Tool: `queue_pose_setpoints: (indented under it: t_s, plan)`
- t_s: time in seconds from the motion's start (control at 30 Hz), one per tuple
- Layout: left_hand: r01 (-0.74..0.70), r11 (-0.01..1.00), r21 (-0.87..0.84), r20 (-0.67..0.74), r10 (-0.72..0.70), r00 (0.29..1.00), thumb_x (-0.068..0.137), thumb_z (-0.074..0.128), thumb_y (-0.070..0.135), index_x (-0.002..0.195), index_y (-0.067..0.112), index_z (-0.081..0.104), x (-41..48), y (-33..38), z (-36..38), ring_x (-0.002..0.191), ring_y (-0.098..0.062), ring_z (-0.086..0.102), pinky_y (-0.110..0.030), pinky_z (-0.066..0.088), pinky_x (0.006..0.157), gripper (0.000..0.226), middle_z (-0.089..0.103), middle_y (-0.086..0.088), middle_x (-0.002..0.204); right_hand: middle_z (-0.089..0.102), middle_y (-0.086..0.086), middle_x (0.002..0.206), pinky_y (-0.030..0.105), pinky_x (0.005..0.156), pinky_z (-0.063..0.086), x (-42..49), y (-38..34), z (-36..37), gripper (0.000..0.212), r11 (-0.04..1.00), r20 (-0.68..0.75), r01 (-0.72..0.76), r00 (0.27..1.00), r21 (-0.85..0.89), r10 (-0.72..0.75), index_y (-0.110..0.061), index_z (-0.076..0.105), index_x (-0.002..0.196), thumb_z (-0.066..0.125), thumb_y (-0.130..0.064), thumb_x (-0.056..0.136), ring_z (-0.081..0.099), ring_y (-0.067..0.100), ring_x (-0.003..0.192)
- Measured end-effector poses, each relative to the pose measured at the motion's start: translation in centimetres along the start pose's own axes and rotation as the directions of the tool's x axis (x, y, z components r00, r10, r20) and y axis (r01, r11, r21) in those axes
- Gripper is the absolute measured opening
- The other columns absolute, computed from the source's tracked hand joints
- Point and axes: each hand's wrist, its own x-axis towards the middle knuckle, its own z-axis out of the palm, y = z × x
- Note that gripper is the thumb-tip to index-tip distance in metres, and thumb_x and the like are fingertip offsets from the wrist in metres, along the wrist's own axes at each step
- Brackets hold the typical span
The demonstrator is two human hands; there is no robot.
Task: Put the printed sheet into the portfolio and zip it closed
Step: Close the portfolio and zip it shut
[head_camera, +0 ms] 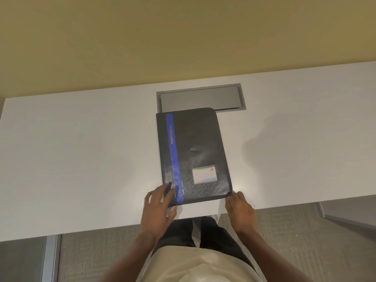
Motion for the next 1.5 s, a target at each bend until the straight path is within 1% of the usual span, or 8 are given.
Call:
queue_pose_setpoints:
  t_s: [0.1, 0.17, 0.27, 0.53, 0.8, 0.97, 1.27, 1.5]
  plan:
    - [-0.082, 0.997, 0.014, 0.128, 0.080, 0.989, 0.089, 0.067, 0.055, 0.164, 0.021, 0.016, 3.1, 4.1, 1.2, 0.158, -0.028, 0.007, -0.051, 0.014, 0.127, 0.097, 0.010, -0.007, 0.172, 0.055, -0.006, 0.099, 0.036, 0.068, 0.059, -0.1, 0.2, 0.4, 0.013, 0.997, 0.005, -0.023, 1.000, 0.076, 0.022, -0.024, 0.057, 0.106, 0.048, -0.033, 0.104, 0.066, 0.015, 0.075]
    - [-0.071, 0.996, 0.057, 0.237, 0.055, 0.970, 0.085, 0.064, 0.067, 0.163, 0.019, -0.008, 5.4, 6.4, 2.0, 0.157, -0.027, -0.020, -0.054, 0.000, 0.128, 0.117, -0.019, -0.009, 0.171, 0.055, -0.008, 0.101, 0.036, 0.070, 0.059, -0.2, 0.4, 0.5, 0.013, 0.996, 0.010, -0.029, 1.000, 0.088, 0.028, -0.025, 0.057, 0.108, 0.048, -0.034, 0.104, 0.066, 0.014, 0.079]
    - [-0.074, 0.983, 0.168, 0.341, 0.013, 0.940, 0.074, 0.066, 0.079, 0.158, 0.018, -0.025, 8.4, 8.4, 3.0, 0.151, -0.031, -0.034, -0.061, -0.007, 0.124, 0.138, -0.035, -0.013, 0.164, 0.056, -0.008, 0.105, 0.036, 0.073, 0.060, 0.0, 0.4, 0.5, 0.012, 0.993, 0.012, -0.033, 0.999, 0.111, 0.032, -0.026, 0.056, 0.110, 0.049, -0.034, 0.103, 0.067, 0.014, 0.083]
    - [-0.098, 0.963, 0.252, 0.463, -0.031, 0.886, 0.072, 0.069, 0.078, 0.156, 0.022, -0.029, 10.9, 9.1, 3.7, 0.151, -0.037, -0.032, -0.075, -0.002, 0.118, 0.140, -0.031, -0.014, 0.166, 0.052, -0.011, 0.100, 0.032, 0.066, 0.056, 1.0, 1.6, -0.5, 0.011, 0.996, 0.013, -0.013, 1.000, 0.083, 0.012, -0.027, 0.052, 0.101, 0.049, -0.038, 0.102, 0.062, 0.011, 0.076]
    - [-0.121, 0.961, 0.248, 0.507, -0.022, 0.861, 0.075, 0.066, 0.075, 0.157, 0.022, -0.028, 10.5, 9.1, 2.9, 0.149, -0.037, -0.036, -0.074, 0.000, 0.118, 0.136, -0.035, -0.014, 0.164, 0.052, -0.007, 0.098, 0.030, 0.056, 0.045, 5.1, 2.6, -3.2, 0.014, 0.997, -0.035, 0.082, 0.996, -0.011, -0.082, -0.024, 0.051, 0.104, 0.052, -0.037, 0.102, 0.065, 0.019, 0.071]
    - [-0.114, 0.964, 0.239, 0.500, -0.022, 0.866, 0.075, 0.067, 0.072, 0.157, 0.023, -0.029, 10.4, 9.0, 2.9, 0.149, -0.035, -0.036, -0.073, -0.002, 0.118, 0.135, -0.036, -0.013, 0.164, 0.057, -0.004, 0.106, 0.033, 0.057, 0.050, 9.1, 1.5, -4.8, 0.023, 0.982, -0.027, 0.170, 0.985, -0.079, -0.173, -0.022, 0.056, 0.117, 0.049, -0.038, 0.102, 0.069, 0.022, 0.077]
    - [-0.095, 0.973, 0.209, 0.500, -0.023, 0.866, 0.074, 0.066, 0.069, 0.157, 0.024, -0.028, 10.6, 9.0, 2.9, 0.150, -0.032, -0.036, -0.071, -0.009, 0.117, 0.133, -0.035, -0.011, 0.165, 0.056, 0.000, 0.104, 0.032, 0.056, 0.037, 16.0, -1.7, -7.4, 0.018, 0.967, -0.022, 0.232, 0.972, -0.102, -0.236, -0.020, 0.056, 0.104, 0.049, -0.037, 0.102, 0.067, 0.031, 0.075]
    - [-0.136, 0.966, 0.221, 0.512, 0.003, 0.859, 0.081, 0.060, 0.069, 0.158, 0.025, -0.026, 10.7, 8.9, 2.6, 0.149, -0.036, -0.036, -0.072, -0.013, 0.116, 0.124, -0.037, -0.013, 0.163, 0.057, -0.002, 0.105, 0.036, 0.068, 0.056, 20.2, -3.3, -8.1, 0.016, 0.976, -0.078, 0.219, 0.973, -0.006, -0.219, -0.022, 0.056, 0.104, 0.049, -0.036, 0.102, 0.068, 0.028, 0.076]
